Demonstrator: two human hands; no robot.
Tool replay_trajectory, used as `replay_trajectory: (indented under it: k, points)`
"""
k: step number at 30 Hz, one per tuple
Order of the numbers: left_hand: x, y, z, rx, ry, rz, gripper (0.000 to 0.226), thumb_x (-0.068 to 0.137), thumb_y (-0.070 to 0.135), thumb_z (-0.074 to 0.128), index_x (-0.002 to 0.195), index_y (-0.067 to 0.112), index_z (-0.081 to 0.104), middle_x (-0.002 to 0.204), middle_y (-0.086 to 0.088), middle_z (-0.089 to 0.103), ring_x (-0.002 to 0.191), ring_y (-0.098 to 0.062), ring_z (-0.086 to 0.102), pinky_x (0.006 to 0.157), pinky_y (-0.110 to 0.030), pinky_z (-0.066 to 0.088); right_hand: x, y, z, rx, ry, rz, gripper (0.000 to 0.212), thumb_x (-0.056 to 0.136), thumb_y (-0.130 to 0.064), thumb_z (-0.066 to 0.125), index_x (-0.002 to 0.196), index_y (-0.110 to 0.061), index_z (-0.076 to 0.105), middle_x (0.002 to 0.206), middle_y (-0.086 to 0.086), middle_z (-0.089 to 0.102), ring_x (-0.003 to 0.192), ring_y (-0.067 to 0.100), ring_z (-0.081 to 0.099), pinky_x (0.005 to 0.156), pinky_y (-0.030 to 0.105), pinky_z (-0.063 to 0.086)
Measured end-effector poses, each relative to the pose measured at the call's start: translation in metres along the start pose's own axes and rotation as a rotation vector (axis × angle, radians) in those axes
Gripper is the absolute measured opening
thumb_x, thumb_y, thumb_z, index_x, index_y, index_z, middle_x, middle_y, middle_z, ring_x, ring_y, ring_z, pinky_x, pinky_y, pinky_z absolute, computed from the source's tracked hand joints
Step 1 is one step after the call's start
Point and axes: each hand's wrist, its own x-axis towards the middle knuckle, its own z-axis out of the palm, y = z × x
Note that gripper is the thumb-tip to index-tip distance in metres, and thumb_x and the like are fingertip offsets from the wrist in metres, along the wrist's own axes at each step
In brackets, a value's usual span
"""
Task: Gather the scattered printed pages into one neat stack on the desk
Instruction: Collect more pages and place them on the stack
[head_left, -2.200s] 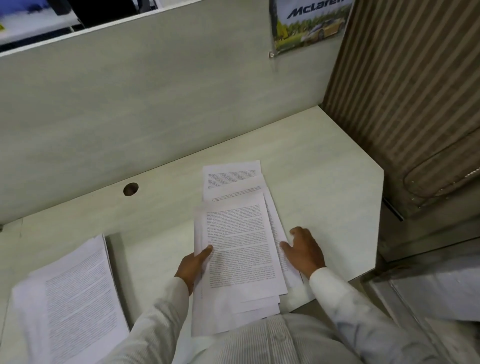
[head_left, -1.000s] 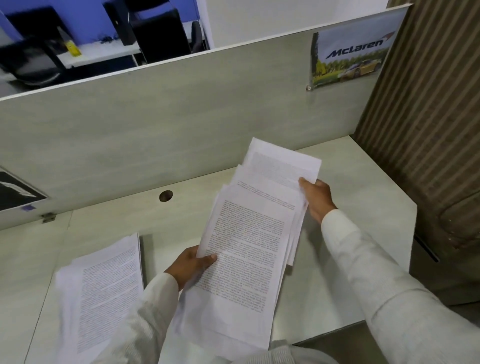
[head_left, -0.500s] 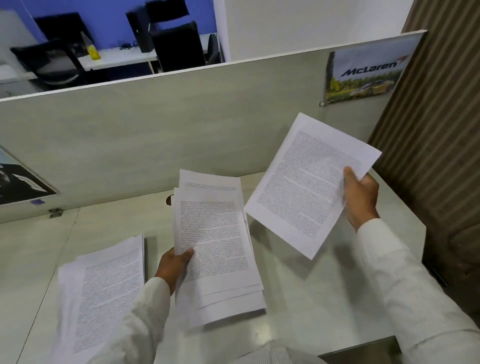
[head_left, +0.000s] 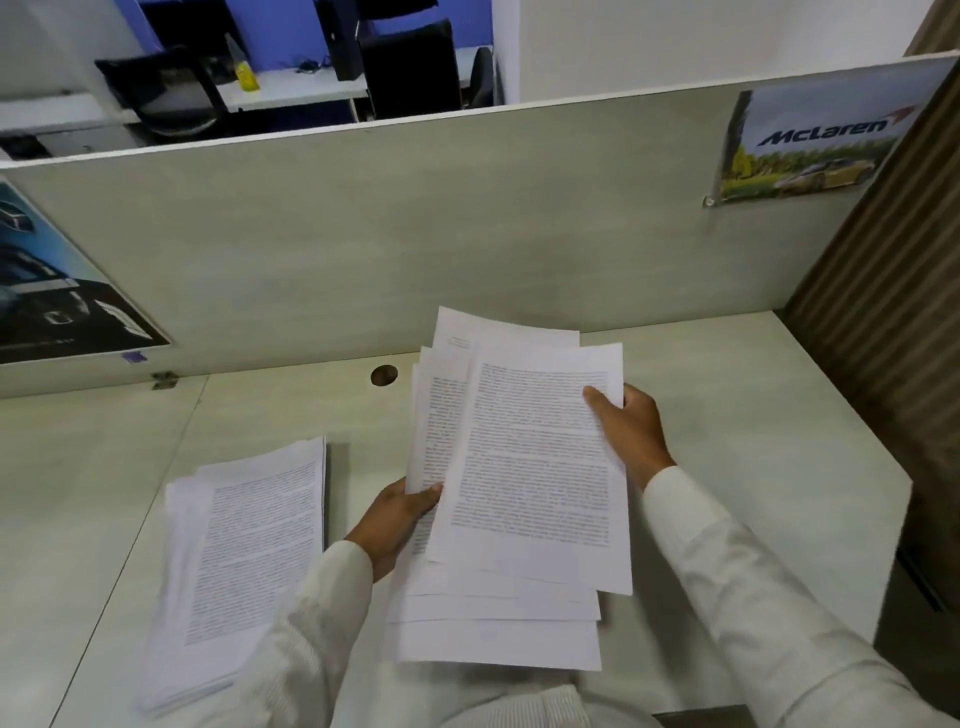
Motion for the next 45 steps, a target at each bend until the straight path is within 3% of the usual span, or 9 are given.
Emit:
replay_trajectory:
  k: [6, 9, 11, 14, 18, 28, 32, 38, 45]
  points:
    - [-0.016, -0.008, -0.009, -0.071, 0.015, -0.002, 0.059, 0.08, 0.049, 0.075, 0.126, 0.012, 0.063, 0.114, -0.013, 0.073, 0.107, -0.033, 0.068, 0.099, -0.047, 0.052, -0.022, 0.021, 0.019, 0.134, -0.305, 0.129, 0.033, 0.091, -0.029, 0.071, 0.121, -0.017, 0.065, 0.118, 0.001, 0.072, 0.103, 0.019, 0.071, 0.096, 0.037, 0.055]
    - [-0.017, -0.009, -0.015, -0.094, -0.027, -0.073, 0.053, 0.092, 0.064, 0.047, 0.126, 0.026, 0.064, 0.117, -0.002, 0.072, 0.112, -0.022, 0.067, 0.102, -0.042, 0.049, -0.035, 0.022, 0.034, 0.068, -0.413, 0.13, 0.036, 0.09, -0.028, 0.072, 0.124, -0.018, 0.067, 0.118, -0.003, 0.072, 0.107, 0.016, 0.07, 0.1, 0.037, 0.052]
    - [-0.016, -0.008, -0.019, -0.114, -0.07, -0.094, 0.048, 0.095, 0.064, 0.039, 0.126, 0.035, 0.061, 0.122, 0.005, 0.07, 0.116, -0.019, 0.065, 0.105, -0.041, 0.047, -0.043, 0.02, 0.045, 0.048, -0.443, 0.138, 0.037, 0.088, -0.028, 0.074, 0.123, -0.016, 0.068, 0.117, -0.003, 0.073, 0.106, 0.016, 0.07, 0.1, 0.037, 0.052]
    - [-0.015, -0.004, -0.026, -0.081, -0.067, -0.088, 0.042, 0.093, 0.045, 0.061, 0.127, 0.019, 0.064, 0.12, -0.004, 0.071, 0.112, -0.026, 0.067, 0.1, -0.04, 0.051, -0.051, 0.014, 0.058, 0.036, -0.463, 0.131, 0.038, 0.087, -0.027, 0.075, 0.123, -0.016, 0.068, 0.116, -0.003, 0.073, 0.106, 0.015, 0.07, 0.099, 0.036, 0.053]
    - [-0.01, 0.003, -0.04, -0.008, 0.02, 0.002, 0.027, 0.09, 0.006, 0.066, 0.117, 0.011, 0.068, 0.116, -0.01, 0.072, 0.103, -0.025, 0.07, 0.089, -0.034, 0.056, -0.058, -0.002, 0.07, 0.041, -0.44, 0.065, 0.034, 0.085, -0.023, 0.077, 0.118, -0.019, 0.07, 0.115, -0.003, 0.074, 0.103, 0.012, 0.071, 0.094, 0.03, 0.054]
    - [-0.02, 0.091, -0.065, -0.157, 0.33, 0.427, 0.026, 0.088, 0.024, 0.073, 0.11, 0.012, 0.07, 0.097, 0.001, 0.076, 0.091, -0.021, 0.073, 0.077, -0.033, 0.058, -0.071, -0.049, 0.124, 0.045, -0.194, -0.122, 0.026, 0.082, -0.033, 0.08, 0.103, -0.02, 0.072, 0.096, -0.007, 0.076, 0.09, 0.013, 0.073, 0.079, 0.027, 0.059]
    - [-0.042, 0.138, -0.075, -0.267, 0.327, 0.607, 0.007, 0.09, 0.018, 0.069, 0.097, 0.019, 0.07, 0.087, 0.011, 0.077, 0.084, -0.012, 0.074, 0.072, -0.025, 0.059, -0.071, -0.046, 0.14, 0.086, 0.037, -0.041, 0.064, 0.069, -0.057, 0.081, 0.116, -0.019, 0.059, 0.113, -0.007, 0.063, 0.104, 0.012, 0.062, 0.093, 0.029, 0.05]
    - [-0.06, 0.175, -0.075, -0.49, 0.278, 0.757, 0.014, 0.09, 0.015, 0.066, 0.105, 0.016, 0.067, 0.096, 0.005, 0.076, 0.094, -0.017, 0.072, 0.088, -0.036, 0.057, -0.083, -0.066, 0.169, 0.596, -0.209, 0.239, 0.05, 0.082, -0.065, 0.061, 0.114, -0.027, 0.061, 0.119, 0.001, 0.065, 0.113, 0.018, 0.061, 0.106, 0.044, 0.044]
    - [-0.06, 0.172, -0.076, -0.424, 0.235, 0.764, 0.016, 0.09, 0.012, 0.067, 0.105, 0.019, 0.069, 0.098, 0.005, 0.076, 0.094, -0.017, 0.072, 0.082, -0.034, 0.057, -0.091, -0.089, 0.189, 0.924, -0.291, 0.151, 0.051, 0.091, -0.056, 0.057, 0.13, -0.024, 0.06, 0.121, 0.007, 0.071, 0.118, 0.027, 0.064, 0.107, 0.051, 0.045]
